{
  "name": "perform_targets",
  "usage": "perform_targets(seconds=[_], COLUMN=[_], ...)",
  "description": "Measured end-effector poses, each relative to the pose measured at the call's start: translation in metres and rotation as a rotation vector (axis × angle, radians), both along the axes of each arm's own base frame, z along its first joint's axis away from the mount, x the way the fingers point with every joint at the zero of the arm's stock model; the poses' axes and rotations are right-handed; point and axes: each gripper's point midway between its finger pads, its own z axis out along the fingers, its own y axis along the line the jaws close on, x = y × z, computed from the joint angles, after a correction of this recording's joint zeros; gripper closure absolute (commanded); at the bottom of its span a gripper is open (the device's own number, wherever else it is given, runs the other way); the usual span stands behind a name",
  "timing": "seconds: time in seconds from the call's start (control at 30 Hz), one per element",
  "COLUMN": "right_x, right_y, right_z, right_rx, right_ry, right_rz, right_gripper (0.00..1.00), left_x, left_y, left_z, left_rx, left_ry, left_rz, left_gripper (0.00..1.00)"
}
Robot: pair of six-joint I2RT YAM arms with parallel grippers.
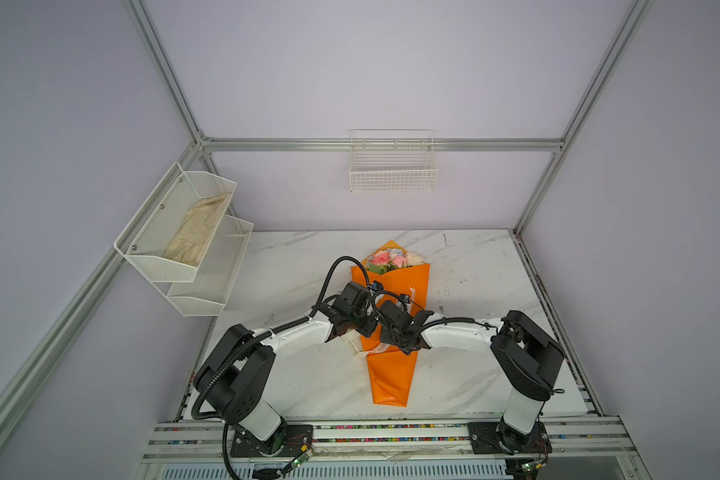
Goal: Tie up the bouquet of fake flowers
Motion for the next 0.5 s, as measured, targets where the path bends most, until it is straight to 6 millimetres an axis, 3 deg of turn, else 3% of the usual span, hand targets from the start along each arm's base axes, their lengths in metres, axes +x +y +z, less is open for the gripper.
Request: perform_targets(seconds=[0.2, 0.27, 0.37, 0.47, 0.5], right_x=[0.000, 0.000, -0.001, -0.005, -0.008], right_y=[-0.001, -0.001, 0.000, 0.000, 0.000], right_z=[0.019, 0.026, 0.036, 0.041, 0.042], right_rx=[0.034, 0.049, 0.074, 0.097, 0.103], right_ry=[-0.034, -0.047, -0.058, -0.052, -0.047], right_rz=[-0.003, -0.004, -0.001, 0.008, 0.011], right_gripper=[1.00, 1.00, 1.00, 1.00, 0.90], left_x=[0.002, 0.005, 0.012, 0.019, 0.023], left_y=[0.004, 0.010, 0.026, 0.053, 0.064], left_z=[0.018, 0.031, 0.048, 0.054, 0.052], left_rx=[-0.040, -0.061, -0.094, -0.119, -0.125], left_ry=[-0.018, -0.036, -0.069, -0.067, -0.055], left_rz=[0.032, 0.062, 0.140, 0.256, 0.304], left_gripper=[0.50, 0.48, 0.39, 0.34, 0.34])
